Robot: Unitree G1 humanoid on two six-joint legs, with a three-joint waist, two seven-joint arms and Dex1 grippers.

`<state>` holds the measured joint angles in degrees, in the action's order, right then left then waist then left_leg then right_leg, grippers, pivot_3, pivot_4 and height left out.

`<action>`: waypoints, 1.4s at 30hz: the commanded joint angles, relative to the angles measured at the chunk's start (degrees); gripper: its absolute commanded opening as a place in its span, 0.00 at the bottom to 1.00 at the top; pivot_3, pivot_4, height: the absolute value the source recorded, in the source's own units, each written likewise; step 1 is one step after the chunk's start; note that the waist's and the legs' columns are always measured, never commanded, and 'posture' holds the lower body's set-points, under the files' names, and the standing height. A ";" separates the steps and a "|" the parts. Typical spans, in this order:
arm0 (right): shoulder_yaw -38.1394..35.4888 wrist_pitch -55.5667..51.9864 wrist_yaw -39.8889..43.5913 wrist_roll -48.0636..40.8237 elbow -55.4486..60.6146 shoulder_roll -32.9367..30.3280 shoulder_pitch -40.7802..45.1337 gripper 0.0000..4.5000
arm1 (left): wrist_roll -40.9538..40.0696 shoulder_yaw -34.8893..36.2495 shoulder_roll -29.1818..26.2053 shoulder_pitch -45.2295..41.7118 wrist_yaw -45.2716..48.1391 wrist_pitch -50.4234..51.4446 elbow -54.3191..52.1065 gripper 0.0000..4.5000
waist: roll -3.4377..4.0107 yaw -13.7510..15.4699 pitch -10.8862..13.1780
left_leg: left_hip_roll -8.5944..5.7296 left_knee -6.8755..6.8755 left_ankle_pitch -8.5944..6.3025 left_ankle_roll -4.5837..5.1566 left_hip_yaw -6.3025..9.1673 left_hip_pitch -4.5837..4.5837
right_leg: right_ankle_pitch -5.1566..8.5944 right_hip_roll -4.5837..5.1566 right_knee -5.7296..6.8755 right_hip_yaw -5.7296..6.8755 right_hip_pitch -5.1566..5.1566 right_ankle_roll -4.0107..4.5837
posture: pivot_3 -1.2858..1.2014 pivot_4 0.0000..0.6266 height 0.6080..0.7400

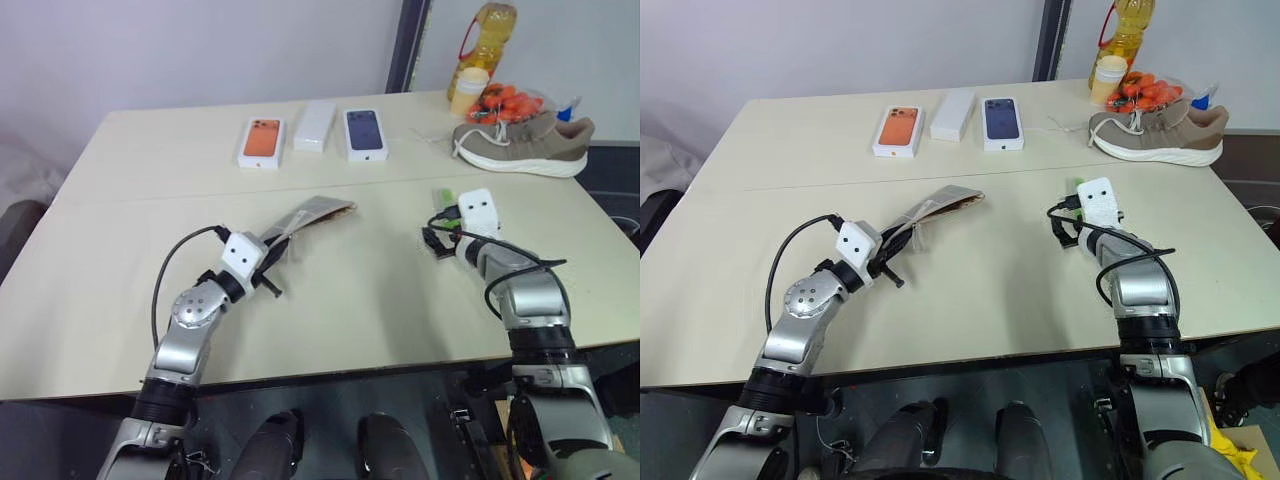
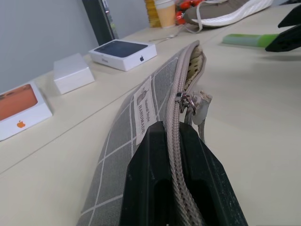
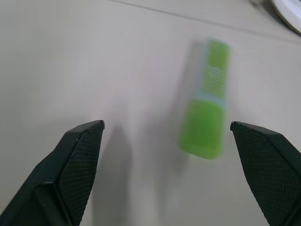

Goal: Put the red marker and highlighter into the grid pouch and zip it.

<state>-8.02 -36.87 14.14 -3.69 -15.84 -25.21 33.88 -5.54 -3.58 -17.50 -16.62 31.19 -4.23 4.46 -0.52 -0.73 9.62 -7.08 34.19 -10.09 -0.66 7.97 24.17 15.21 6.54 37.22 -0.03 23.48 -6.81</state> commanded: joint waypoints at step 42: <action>12.70 11.45 31.10 -5.80 27.53 -11.42 -7.10 0.19 | -2.99 1.94 -1.09 -0.70 2.87 -0.61 -2.29 0.00 | -0.02 0.19 0.03 | 0.00 0.02 -0.03 0.03 0.03 0.04 | 0.04 0.06 -0.11 0.04 -0.03 -0.06 | 0.52 0.24 1.00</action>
<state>4.82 -25.65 45.32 -9.21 9.52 -37.00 25.16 -8.19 -1.69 -18.20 -17.57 33.74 -3.95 4.35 -0.54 -0.54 9.65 -7.08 34.21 -10.12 -0.63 7.99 24.21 15.25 6.60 37.11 0.02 23.44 -6.87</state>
